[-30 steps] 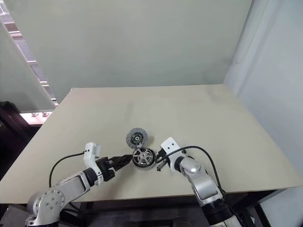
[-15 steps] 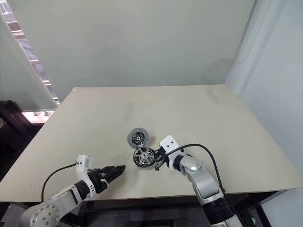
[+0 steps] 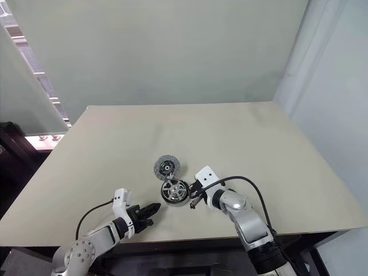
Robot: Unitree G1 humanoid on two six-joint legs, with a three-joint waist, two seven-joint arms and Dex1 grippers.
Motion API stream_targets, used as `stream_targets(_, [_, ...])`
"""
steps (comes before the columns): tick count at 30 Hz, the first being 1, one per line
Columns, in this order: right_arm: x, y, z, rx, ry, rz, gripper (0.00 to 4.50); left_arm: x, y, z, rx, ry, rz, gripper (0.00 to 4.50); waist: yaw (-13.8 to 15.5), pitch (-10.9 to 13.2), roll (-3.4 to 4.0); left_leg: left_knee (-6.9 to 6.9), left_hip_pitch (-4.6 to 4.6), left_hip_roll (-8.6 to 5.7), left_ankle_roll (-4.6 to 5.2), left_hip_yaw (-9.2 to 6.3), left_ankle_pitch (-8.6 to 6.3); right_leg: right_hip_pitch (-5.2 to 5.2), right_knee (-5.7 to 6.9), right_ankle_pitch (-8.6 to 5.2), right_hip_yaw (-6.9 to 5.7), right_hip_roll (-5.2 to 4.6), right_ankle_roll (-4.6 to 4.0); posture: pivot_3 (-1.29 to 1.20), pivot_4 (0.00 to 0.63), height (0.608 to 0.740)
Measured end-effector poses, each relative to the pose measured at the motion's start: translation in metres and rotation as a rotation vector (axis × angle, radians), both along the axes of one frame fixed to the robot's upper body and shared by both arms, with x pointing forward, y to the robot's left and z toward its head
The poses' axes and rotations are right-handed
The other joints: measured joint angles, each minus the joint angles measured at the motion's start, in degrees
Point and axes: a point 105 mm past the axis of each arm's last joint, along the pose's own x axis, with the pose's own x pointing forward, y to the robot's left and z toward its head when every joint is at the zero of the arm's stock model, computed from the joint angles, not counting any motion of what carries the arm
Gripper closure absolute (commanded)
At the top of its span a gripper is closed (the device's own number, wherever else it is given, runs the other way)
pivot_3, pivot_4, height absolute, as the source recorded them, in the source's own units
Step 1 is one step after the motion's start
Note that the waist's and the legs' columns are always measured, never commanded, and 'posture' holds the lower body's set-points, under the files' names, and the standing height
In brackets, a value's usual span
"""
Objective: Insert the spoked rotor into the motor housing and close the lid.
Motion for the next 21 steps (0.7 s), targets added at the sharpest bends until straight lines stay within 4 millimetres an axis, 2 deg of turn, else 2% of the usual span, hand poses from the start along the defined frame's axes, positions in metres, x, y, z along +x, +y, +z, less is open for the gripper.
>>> stream_targets(5, [-0.001, -0.001, -0.002, -0.003, 0.003, -0.008, 4.50, 0.015, -0.016, 0.010, -0.031, -0.049, -0.015, 4.46, 0.2, 0.0, -0.02, 0.05, -0.01, -0.02, 0.01, 0.02, 0.01, 0.02, 0.00, 0.04, 0.01, 0.00, -0.01, 0.00, 0.000, 0.740])
stream_targets(11, [-0.002, -0.004, -0.006, -0.011, 0.015, -0.020, 4.50, 0.016, -0.026, 0.015, -0.065, -0.050, -0.054, 4.46, 0.1, 0.0, -0.02, 0.00, -0.03, 0.03, 0.01, 0.02, 0.01, -0.07, 0.04, 0.04, 0.02, 0.05, -0.01, 0.00, 0.000, 0.740])
stream_targets(16, [-0.002, -0.005, -0.005, -0.013, 0.013, -0.028, 4.50, 0.012, -0.015, 0.010, -0.014, -0.022, -0.065, 4.46, 0.1, 0.0, -0.02, 0.05, -0.02, 0.04, 0.00, 0.03, 0.01, -0.06, 0.08, 0.04, 0.03, 0.06, -0.01, 0.00, 0.000, 0.740])
stream_targets(21, [-0.002, -0.007, -0.005, -0.018, 0.007, -0.035, 4.50, -0.001, -0.003, 0.004, 0.018, 0.014, -0.088, 4.46, 0.1, 0.0, -0.02, 0.04, -0.03, 0.03, 0.01, 0.05, 0.01, -0.08, 0.08, 0.04, 0.05, 0.06, -0.02, 0.00, 0.000, 0.740])
